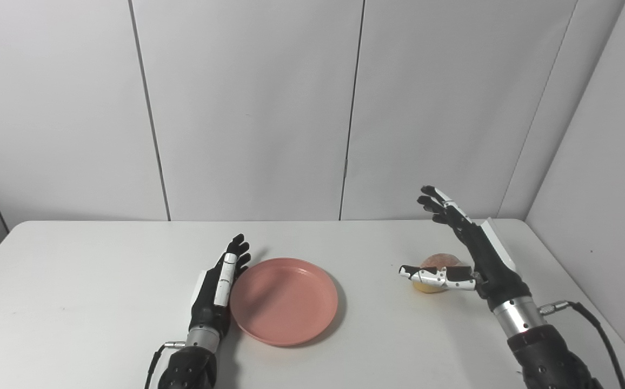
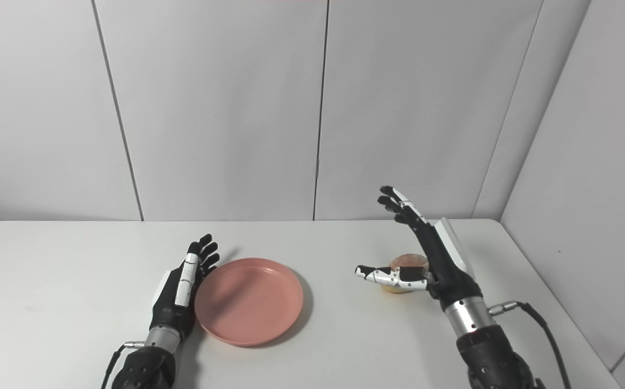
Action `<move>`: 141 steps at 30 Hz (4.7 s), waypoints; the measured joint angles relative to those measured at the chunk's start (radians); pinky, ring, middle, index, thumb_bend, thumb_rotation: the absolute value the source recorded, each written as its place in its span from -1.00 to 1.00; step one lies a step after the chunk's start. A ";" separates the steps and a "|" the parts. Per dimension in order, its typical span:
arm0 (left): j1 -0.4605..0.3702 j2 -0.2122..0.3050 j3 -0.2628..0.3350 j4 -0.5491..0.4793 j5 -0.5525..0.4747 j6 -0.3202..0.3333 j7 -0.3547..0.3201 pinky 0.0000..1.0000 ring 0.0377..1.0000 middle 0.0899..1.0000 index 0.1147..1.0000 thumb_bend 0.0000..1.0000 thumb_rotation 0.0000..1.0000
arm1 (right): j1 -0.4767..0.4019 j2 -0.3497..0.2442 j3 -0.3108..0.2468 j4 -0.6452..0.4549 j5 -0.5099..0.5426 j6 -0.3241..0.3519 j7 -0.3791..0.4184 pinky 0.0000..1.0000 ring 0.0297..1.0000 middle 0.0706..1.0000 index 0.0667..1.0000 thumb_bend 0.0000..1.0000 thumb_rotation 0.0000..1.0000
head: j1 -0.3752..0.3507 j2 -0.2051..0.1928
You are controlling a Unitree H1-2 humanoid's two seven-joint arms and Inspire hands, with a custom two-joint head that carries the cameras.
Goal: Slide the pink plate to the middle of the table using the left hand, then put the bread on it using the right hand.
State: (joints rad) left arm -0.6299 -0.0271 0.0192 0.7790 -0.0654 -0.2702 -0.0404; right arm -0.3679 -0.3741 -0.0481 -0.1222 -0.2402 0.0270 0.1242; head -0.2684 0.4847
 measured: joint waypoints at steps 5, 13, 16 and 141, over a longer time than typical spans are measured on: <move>-0.007 0.000 0.001 0.012 0.000 -0.007 0.000 0.87 0.87 0.87 0.79 0.58 1.00 | -0.061 -0.101 0.047 0.092 -0.059 0.055 0.082 0.65 0.69 0.59 0.72 0.46 -0.97 | 0.000 -0.002; -0.009 0.003 0.000 0.015 0.000 -0.013 -0.003 0.87 0.89 0.90 0.82 0.61 1.00 | -0.140 -0.165 0.077 0.259 -0.091 0.062 0.124 0.71 0.72 0.64 0.76 0.54 -0.95 | -0.006 0.005; -0.009 0.006 0.000 0.014 0.000 -0.013 -0.005 0.88 0.88 0.89 0.82 0.60 1.00 | -0.164 -0.182 0.099 0.317 -0.088 0.061 0.154 0.69 0.72 0.66 0.76 0.56 -0.89 | -0.008 0.005; 0.046 0.009 0.019 -0.104 -0.024 0.041 -0.003 0.86 0.87 0.86 0.79 0.57 1.00 | -0.362 0.183 0.466 0.570 -0.508 -0.233 -0.119 -0.54 -0.23 -0.05 -0.10 0.03 -1.00 | 0.052 0.044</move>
State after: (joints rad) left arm -0.5839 -0.0183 0.0379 0.6749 -0.0890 -0.2291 -0.0434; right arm -0.7297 -0.1914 0.4174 0.4483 -0.7479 -0.2059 0.0050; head -0.2163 0.5292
